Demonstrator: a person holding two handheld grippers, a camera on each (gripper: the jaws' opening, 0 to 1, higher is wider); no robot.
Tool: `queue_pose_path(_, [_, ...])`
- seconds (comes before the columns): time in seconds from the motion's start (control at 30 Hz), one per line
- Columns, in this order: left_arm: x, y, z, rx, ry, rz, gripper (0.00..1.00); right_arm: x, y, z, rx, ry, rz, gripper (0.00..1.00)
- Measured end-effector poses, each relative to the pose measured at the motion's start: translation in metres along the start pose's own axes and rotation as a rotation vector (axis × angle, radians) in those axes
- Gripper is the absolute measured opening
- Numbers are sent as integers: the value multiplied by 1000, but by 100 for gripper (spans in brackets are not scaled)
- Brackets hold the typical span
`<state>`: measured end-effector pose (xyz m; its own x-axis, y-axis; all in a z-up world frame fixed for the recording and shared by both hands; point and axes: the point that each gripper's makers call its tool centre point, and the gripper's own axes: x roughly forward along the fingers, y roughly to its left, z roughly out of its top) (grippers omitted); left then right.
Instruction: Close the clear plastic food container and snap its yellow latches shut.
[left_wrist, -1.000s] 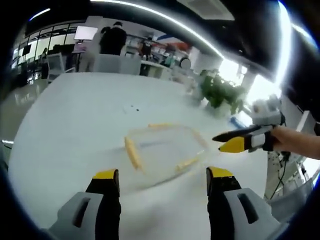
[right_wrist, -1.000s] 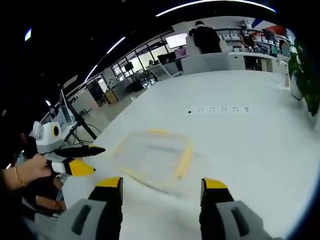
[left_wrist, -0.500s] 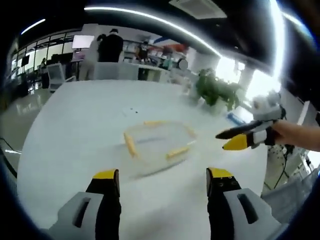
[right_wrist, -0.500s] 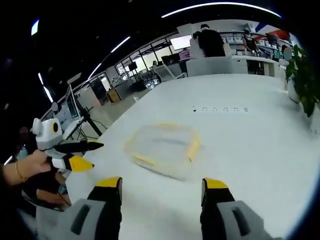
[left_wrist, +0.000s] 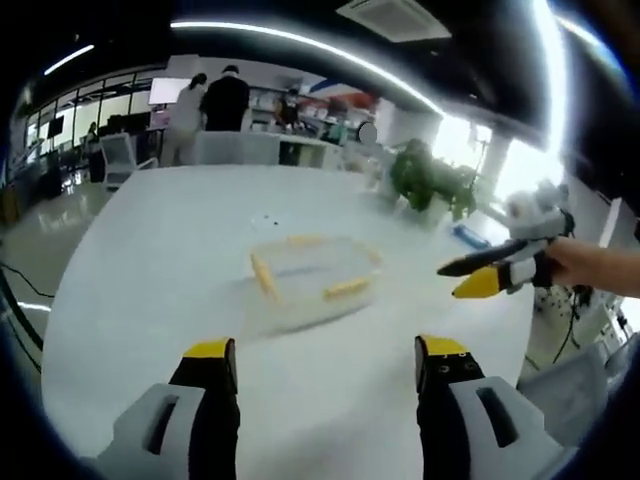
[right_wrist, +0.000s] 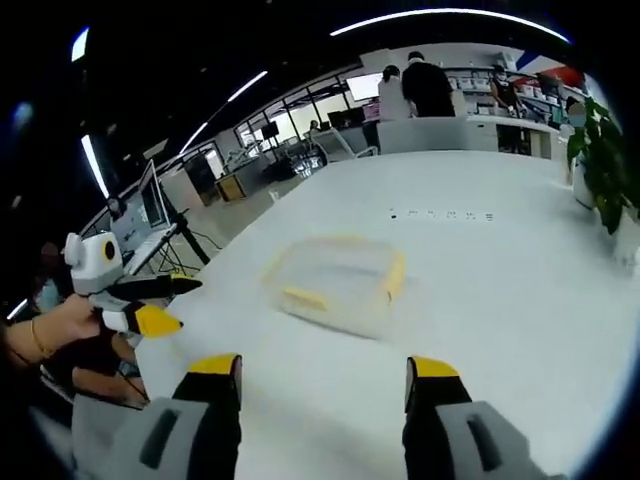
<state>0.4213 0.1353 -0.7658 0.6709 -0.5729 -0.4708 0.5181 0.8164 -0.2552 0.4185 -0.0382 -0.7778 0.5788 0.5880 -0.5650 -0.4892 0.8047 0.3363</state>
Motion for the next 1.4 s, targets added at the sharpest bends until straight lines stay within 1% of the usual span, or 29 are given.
queue_pose_path(0.1, [-6, -6, -3, 2, -13, -19, 73, -4, 4, -3, 0, -4, 1, 66])
queue_pose_path(0.2, [-11, -8, -5, 15, -22, -21, 73, -9, 11, -8, -31, 0, 6, 67])
queue_pose_path(0.27, [-15, -8, -6, 8, -24, -19, 73, -11, 13, -11, -37, 3, 8, 68])
queue_pose_path(0.47, [-27, -15, -9, 26, -29, -25, 73, -21, 20, -24, -25, 2, 18, 69])
queue_pose_path(0.63, [-34, -17, -22, 34, -13, -26, 74, -30, 23, -39, -17, 9, 23, 69])
queue_pose_path(0.73, [-36, -18, -35, 42, 15, -23, 73, -35, 24, -51, 4, 16, 27, 69])
queue_pose_path(0.87, [-40, -19, -45, 19, 24, -23, 73, -40, 25, -64, 10, 30, 25, 70])
queue_pose_path(0.93, [-42, -21, -47, 14, 29, -19, 73, -42, 26, -67, 12, 30, 24, 70])
queue_pose_path(1.1, [-47, -24, -48, 10, 20, -20, 73, -46, 27, -72, 20, 31, 19, 69])
queue_pose_path(1.4, [-51, -24, -57, -4, 27, -12, 73, -53, 28, -82, 24, 41, 19, 69])
